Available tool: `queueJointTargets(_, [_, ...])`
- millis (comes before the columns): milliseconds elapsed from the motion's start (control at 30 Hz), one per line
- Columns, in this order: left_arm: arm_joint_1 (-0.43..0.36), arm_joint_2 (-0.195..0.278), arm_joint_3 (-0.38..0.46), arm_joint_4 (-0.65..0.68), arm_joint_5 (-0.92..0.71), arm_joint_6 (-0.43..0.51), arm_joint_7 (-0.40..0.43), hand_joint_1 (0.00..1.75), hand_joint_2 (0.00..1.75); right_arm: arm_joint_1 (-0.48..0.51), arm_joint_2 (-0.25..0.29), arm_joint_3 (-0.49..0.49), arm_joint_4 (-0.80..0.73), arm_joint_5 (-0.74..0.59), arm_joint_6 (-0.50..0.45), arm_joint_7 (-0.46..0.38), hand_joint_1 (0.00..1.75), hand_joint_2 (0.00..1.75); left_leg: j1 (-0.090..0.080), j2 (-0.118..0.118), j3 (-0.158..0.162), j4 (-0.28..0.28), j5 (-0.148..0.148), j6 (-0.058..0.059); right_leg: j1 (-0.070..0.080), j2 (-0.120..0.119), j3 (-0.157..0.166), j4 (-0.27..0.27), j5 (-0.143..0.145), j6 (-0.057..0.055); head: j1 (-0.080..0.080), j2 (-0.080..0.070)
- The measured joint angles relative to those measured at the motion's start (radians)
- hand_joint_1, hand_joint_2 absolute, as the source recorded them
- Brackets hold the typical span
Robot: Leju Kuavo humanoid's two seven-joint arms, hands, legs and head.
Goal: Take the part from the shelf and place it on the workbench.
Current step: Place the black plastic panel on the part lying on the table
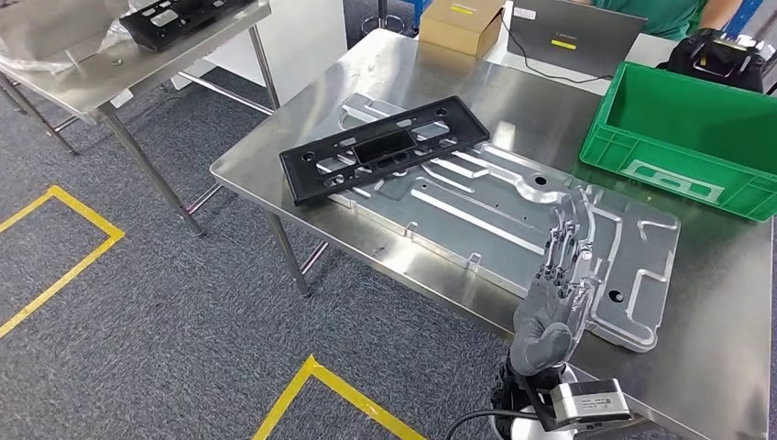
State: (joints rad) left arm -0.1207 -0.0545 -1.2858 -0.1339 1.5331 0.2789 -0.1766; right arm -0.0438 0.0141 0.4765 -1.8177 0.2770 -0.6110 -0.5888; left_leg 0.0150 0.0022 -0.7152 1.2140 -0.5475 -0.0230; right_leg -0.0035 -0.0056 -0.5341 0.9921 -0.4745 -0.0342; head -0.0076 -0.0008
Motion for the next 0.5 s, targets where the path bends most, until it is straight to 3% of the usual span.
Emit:
queueJointTargets(33, [0.000, 0.000, -0.001, 0.000, -0.001, 0.000, 0.003, 0.00, 0.00, 0.005, 0.000, -0.001, 0.000, 0.000, 0.001, 0.004, 0.00, 0.00, 0.000, 0.000, -0.006, 0.060, -0.022, 0.000, 0.003, 0.000, -0.018, 0.002, 0.012, -0.001, 0.000, 0.000])
queueJointTargets(67, [0.000, 0.000, -0.002, 0.000, -0.002, 0.000, 0.006, 0.00, 0.00, 0.009, 0.000, -0.003, 0.001, -0.001, 0.002, 0.006, 0.00, 0.00, 0.000, 0.000, -0.001, 0.098, -0.019, 0.001, 0.007, -0.001, -0.037, 0.005, 0.025, -0.001, 0.000, 0.000])
queueJointTargets(100, [0.000, 0.000, -0.003, 0.000, -0.002, 0.001, 0.009, 0.00, 0.00, 0.011, 0.000, -0.005, 0.001, -0.001, 0.005, 0.008, 0.00, 0.00, -0.001, 0.000, 0.020, 0.100, 0.004, 0.004, 0.010, -0.001, -0.055, 0.009, 0.036, -0.001, 0.000, 0.000])
queueJointTargets(167, [-0.001, 0.001, -0.005, 0.000, 0.001, 0.002, 0.012, 0.00, 0.00, 0.012, 0.000, -0.008, 0.003, -0.004, 0.013, 0.008, 0.00, 0.00, -0.006, 0.000, 0.113, 0.006, 0.047, 0.019, 0.015, -0.001, -0.085, 0.016, 0.057, 0.000, 0.000, 0.000])
queueJointTargets(233, [-0.005, 0.001, -0.005, 0.000, 0.008, 0.006, 0.013, 0.00, 0.00, 0.009, 0.000, -0.011, 0.004, -0.010, 0.027, 0.008, 0.00, 0.00, -0.015, 0.000, 0.229, -0.152, 0.028, 0.033, 0.019, -0.001, -0.103, 0.023, 0.074, 0.006, 0.000, 0.000])
queueJointTargets(267, [-0.007, 0.002, -0.005, 0.000, 0.010, 0.008, 0.013, 0.00, 0.00, 0.006, 0.000, -0.013, 0.006, -0.014, 0.036, 0.008, 0.00, 0.00, -0.019, 0.000, 0.264, -0.207, 0.012, 0.037, 0.018, -0.003, -0.106, 0.025, 0.083, 0.011, 0.001, 0.000])
queueJointTargets(300, [-0.008, 0.001, -0.005, 0.000, 0.013, 0.010, 0.012, 0.00, 0.00, 0.002, 0.000, -0.014, 0.009, -0.018, 0.043, 0.009, 0.00, 0.00, -0.022, -0.001, 0.278, -0.236, 0.006, 0.038, 0.016, -0.004, -0.109, 0.025, 0.092, 0.016, 0.001, 0.000])
queueJointTargets(367, [-0.006, -0.001, -0.005, 0.000, 0.015, 0.015, 0.011, 0.00, 0.00, -0.005, 0.000, -0.019, 0.017, -0.024, 0.054, 0.010, 0.00, 0.00, -0.020, 0.002, 0.265, -0.245, 0.025, 0.046, 0.013, -0.003, -0.117, 0.026, 0.098, 0.028, -0.001, 0.000])
queueJointTargets(400, [-0.005, -0.003, -0.005, 0.000, 0.016, 0.017, 0.009, 0.00, 0.00, -0.007, 0.000, -0.022, 0.021, -0.026, 0.057, 0.011, 0.00, 0.00, -0.017, 0.004, 0.252, -0.248, 0.039, 0.052, 0.011, -0.001, -0.126, 0.041, 0.073, 0.035, 0.000, 0.000])
queueJointTargets(433, [-0.004, -0.004, -0.005, 0.000, 0.016, 0.019, 0.007, 0.00, 0.00, -0.009, 0.000, -0.027, 0.026, -0.028, 0.058, 0.011, 0.00, 0.00, -0.014, 0.007, 0.238, -0.251, 0.055, 0.057, 0.008, 0.002, -0.139, 0.074, 0.030, 0.042, 0.000, 0.000])
queueJointTargets(500, [-0.004, -0.005, -0.005, 0.000, 0.016, 0.020, 0.002, 0.00, 0.00, -0.013, -0.001, -0.036, 0.033, -0.032, 0.059, 0.011, 0.00, 0.00, -0.014, 0.008, 0.203, -0.250, 0.083, 0.062, 0.000, 0.004, -0.168, 0.187, -0.076, 0.054, 0.002, 0.000])
